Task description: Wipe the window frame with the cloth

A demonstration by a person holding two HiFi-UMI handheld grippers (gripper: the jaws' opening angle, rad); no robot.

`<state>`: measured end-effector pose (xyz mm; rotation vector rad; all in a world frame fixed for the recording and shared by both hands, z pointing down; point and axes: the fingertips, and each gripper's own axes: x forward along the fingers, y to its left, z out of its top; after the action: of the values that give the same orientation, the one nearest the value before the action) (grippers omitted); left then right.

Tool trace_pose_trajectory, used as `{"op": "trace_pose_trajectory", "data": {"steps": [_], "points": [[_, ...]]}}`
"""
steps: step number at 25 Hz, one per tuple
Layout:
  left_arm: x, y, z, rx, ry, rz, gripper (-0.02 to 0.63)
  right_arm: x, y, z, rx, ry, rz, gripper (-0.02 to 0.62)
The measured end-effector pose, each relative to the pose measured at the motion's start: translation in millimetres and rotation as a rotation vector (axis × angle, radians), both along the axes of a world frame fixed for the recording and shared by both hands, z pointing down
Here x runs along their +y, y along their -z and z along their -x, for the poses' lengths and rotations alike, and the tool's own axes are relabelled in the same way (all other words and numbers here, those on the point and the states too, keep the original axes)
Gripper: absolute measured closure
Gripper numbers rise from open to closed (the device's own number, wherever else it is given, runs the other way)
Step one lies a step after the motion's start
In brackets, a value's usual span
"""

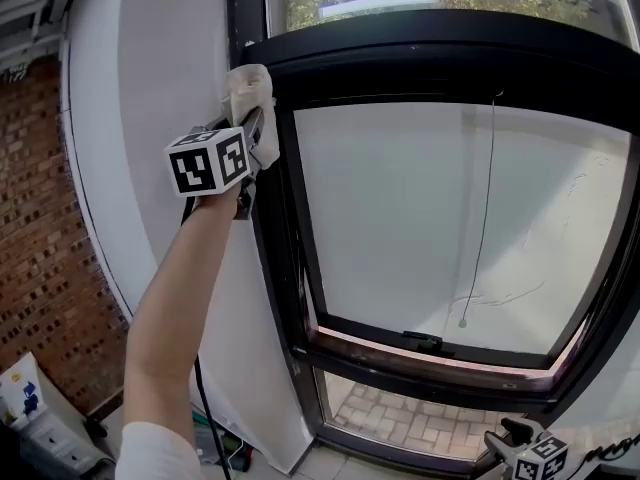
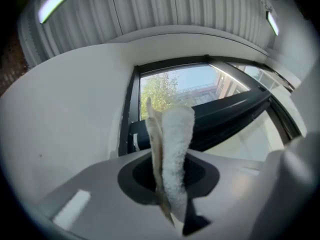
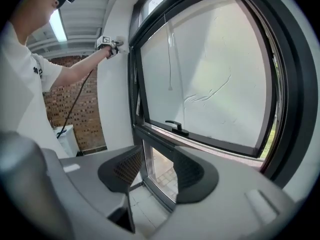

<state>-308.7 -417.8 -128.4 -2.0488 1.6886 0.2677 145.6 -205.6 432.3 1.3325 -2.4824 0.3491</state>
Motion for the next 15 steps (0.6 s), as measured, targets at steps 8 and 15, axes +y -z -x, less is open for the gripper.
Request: {"op": "trace_pose_trajectory", "data": {"steps": [8,15], "points": [[-43.6,29.5,-44.8,-0.021,-0.081,0.012,0.514,0.1,-8.2,4.4,-0.036,-0.082,0.002,0.399],[-29.9,27.0,-116.7,-0.062,-0.184,-0.017,0.514,12.7,-18.5,-33.2,-0.032,-0.172,0.009,0.399]]}}
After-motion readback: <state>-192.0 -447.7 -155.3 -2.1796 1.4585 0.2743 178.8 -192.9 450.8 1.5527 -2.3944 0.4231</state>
